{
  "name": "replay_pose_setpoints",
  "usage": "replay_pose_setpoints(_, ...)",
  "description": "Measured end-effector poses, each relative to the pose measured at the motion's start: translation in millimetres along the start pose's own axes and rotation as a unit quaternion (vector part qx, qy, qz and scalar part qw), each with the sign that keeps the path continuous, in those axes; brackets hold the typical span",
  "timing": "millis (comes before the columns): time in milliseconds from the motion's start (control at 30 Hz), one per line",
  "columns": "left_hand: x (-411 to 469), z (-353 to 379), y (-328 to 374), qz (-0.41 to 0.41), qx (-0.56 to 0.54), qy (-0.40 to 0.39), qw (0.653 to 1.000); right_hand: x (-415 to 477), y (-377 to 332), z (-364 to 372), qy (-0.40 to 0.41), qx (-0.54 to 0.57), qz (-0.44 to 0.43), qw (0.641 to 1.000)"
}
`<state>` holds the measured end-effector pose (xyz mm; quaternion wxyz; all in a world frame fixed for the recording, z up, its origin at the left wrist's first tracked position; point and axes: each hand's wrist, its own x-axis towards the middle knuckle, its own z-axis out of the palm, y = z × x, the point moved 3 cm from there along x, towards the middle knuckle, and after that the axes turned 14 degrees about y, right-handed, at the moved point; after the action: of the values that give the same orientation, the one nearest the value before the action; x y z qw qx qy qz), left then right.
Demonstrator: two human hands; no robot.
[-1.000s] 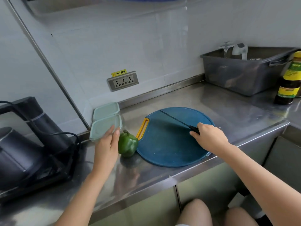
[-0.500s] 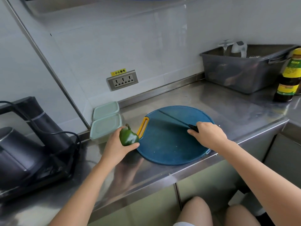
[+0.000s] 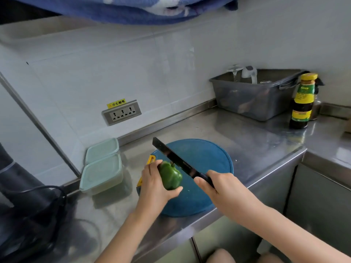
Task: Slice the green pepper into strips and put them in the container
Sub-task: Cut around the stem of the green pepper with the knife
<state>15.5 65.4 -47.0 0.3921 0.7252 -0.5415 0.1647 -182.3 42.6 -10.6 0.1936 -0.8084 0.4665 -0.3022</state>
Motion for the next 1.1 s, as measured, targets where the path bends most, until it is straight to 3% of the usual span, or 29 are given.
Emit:
replay_pose_setpoints(500, -10, 1, 9, 0.022, 0.028, 0.024, 0.999, 3, -4, 26, -0.016, -0.072, -0.006, 0.997)
replay_pose_setpoints(700, -4, -4, 9, -0.027, -0.027, -0.010, 0.999, 7, -11, 30, -0.032, -0.101, -0.039, 0.994)
replay_pose_setpoints(867, 7, -2, 6, -0.026, -0.028, -0.038, 0.999, 27, -11, 25, -0.103, -0.024, -0.006, 0.994)
replay_pose_setpoints(1000, 5, 0, 18, 0.024, 0.008, -0.021, 0.999, 43, -21, 24, -0.113, -0.013, 0.000, 0.993)
replay_pose_setpoints(1100, 5, -2, 18, -0.008, -0.010, -0.020, 1.000, 48, -25, 29, -0.131, 0.006, 0.017, 0.991)
